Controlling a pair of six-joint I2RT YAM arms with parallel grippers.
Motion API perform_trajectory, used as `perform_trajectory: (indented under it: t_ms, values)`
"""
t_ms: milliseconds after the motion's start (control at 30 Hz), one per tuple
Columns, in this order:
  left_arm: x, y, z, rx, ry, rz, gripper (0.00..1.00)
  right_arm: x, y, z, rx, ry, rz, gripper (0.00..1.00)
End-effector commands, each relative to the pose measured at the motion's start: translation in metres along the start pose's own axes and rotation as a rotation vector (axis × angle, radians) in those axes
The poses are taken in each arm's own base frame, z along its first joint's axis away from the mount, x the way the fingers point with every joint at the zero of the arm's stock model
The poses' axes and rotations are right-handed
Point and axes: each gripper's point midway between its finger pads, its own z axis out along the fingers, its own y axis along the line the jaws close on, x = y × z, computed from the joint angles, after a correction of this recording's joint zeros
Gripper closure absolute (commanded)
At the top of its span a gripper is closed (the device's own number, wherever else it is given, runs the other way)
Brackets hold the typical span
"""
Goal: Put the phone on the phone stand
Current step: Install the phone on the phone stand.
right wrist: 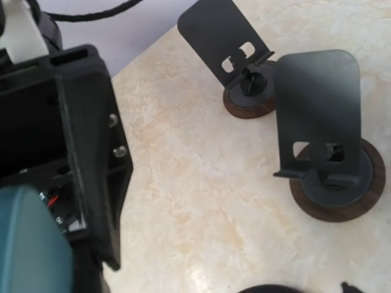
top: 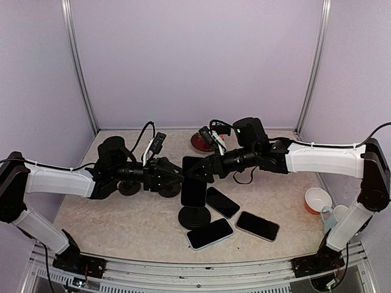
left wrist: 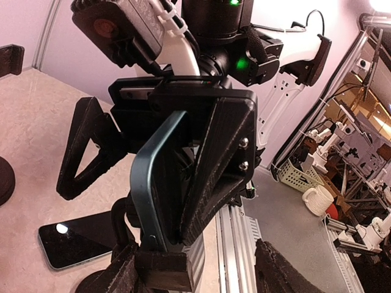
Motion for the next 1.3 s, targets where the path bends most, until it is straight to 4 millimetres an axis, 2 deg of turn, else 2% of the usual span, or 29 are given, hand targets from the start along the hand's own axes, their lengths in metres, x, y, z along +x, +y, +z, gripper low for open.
perform_trajectory:
  t_ms: [0, 200, 533, 733, 967, 1067, 1200, 1267]
  values:
    - [-0.005, -0.013, -0.002, 0.040, -0.011, 0.041, 0.40, -0.005, -0.002, -0.012, 0.033, -0.019, 0.012, 0.00]
    - [-0.004, -0.013, -0.002, 0.039, -0.011, 0.040, 0.40, -0.009, 0.007, -0.014, -0.010, -0.028, 0.013, 0.00]
    - [-0.006, -0.013, -0.003, 0.034, -0.014, 0.039, 0.39, -0.030, 0.031, -0.029, -0.098, -0.086, 0.019, 0.00]
    - [-0.008, -0.014, -0.003, 0.037, -0.015, 0.044, 0.41, -0.037, 0.032, -0.036, -0.067, -0.108, 0.015, 0.00]
    - [-0.008, -0.014, -0.003, 0.031, -0.014, 0.042, 0.41, -0.039, 0.018, -0.043, 0.071, -0.106, 0.046, 0.00]
    - [-0.012, -0.012, -0.006, 0.008, -0.028, 0.047, 0.33, -0.039, 0.013, -0.045, 0.172, -0.100, 0.053, 0.00]
    - [-0.019, -0.012, -0.012, -0.011, -0.052, 0.060, 0.04, -0.046, 0.018, -0.045, 0.276, -0.113, 0.036, 0.00]
    - [-0.022, -0.013, -0.015, -0.015, -0.059, 0.065, 0.02, -0.051, 0.020, -0.047, 0.327, -0.132, 0.061, 0.00]
